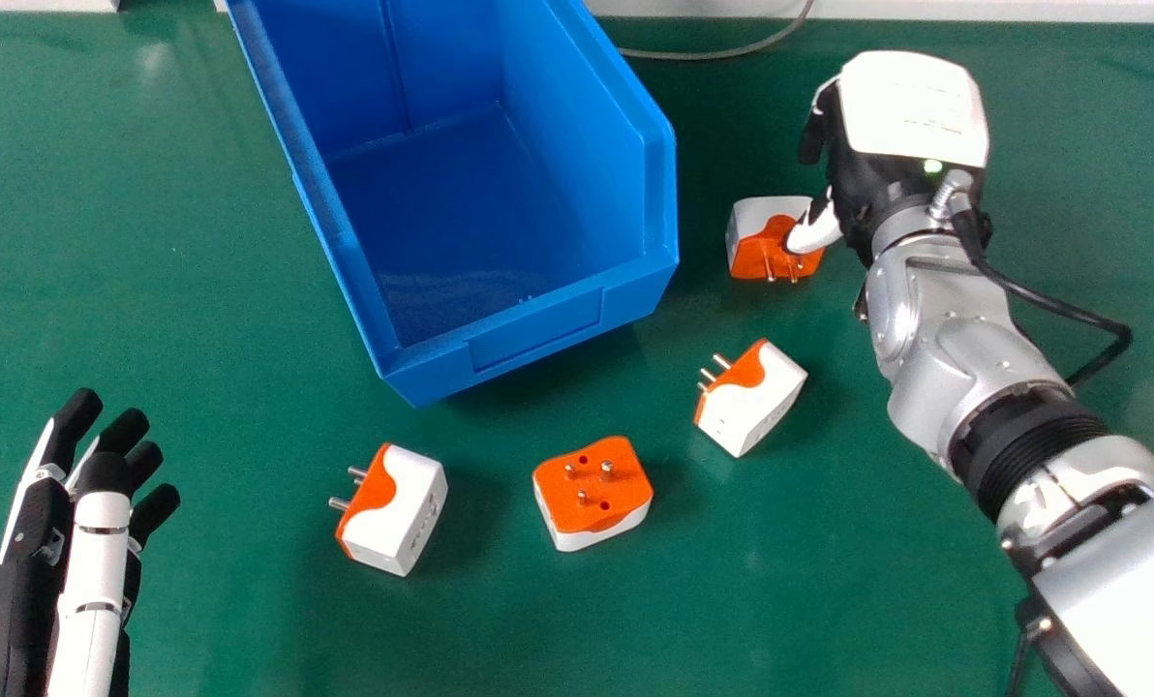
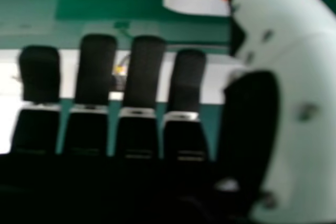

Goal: Pick all objects and put in blue box

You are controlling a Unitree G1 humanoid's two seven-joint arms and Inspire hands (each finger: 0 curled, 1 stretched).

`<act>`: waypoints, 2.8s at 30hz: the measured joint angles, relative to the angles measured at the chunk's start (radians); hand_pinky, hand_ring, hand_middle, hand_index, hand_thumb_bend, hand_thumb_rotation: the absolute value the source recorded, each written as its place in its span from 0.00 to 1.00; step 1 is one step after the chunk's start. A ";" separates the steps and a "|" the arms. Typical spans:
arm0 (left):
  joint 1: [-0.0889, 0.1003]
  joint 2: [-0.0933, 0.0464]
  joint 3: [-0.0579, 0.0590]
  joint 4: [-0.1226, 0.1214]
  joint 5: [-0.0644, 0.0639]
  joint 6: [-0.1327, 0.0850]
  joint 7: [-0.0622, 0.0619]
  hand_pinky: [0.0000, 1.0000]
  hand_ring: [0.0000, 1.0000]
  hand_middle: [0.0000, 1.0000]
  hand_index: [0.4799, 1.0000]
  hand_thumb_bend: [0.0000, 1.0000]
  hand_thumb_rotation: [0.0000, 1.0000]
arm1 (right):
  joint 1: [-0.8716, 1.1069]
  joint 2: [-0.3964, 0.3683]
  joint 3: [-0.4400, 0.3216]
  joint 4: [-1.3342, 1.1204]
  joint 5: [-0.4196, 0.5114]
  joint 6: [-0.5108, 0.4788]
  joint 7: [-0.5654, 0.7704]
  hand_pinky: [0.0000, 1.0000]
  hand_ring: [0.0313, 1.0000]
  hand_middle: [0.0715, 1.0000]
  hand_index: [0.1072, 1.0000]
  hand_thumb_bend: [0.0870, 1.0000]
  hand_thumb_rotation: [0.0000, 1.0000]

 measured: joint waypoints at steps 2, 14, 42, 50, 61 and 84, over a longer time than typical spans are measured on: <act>-0.001 0.000 0.000 0.000 -0.001 0.003 0.000 0.86 0.89 0.89 0.83 0.49 0.73 | 0.000 -0.003 0.000 -0.002 -0.001 -0.002 0.004 0.31 0.42 0.46 0.49 0.44 0.00; -0.019 0.003 0.003 0.000 -0.010 0.011 -0.004 0.87 0.89 0.89 0.83 0.49 0.72 | 0.061 -0.090 -0.043 -0.195 0.030 -0.047 0.138 0.33 0.43 0.48 0.47 0.44 0.00; -0.032 0.010 0.019 0.014 -0.029 0.011 -0.025 0.86 0.89 0.89 0.82 0.48 0.70 | 0.065 -0.322 0.049 -0.240 -0.163 -0.509 0.348 0.94 0.99 0.99 0.97 1.00 0.27; -0.032 0.018 0.020 0.011 -0.020 0.012 -0.023 0.87 0.89 0.89 0.83 0.49 0.70 | 0.027 -0.295 0.084 -0.145 -0.207 -0.549 0.267 0.92 0.99 0.99 0.97 1.00 0.25; -0.032 0.024 0.024 0.010 -0.021 0.012 -0.024 0.86 0.89 0.89 0.82 0.46 0.70 | -0.015 -0.245 0.135 -0.018 -0.239 -0.572 0.193 0.81 0.93 0.93 0.90 0.98 0.21; -0.019 0.036 0.032 0.001 -0.024 0.012 -0.039 0.88 0.90 0.89 0.83 0.47 0.72 | -0.052 -0.197 0.195 0.090 -0.277 -0.593 0.076 0.66 0.79 0.81 0.76 0.94 0.12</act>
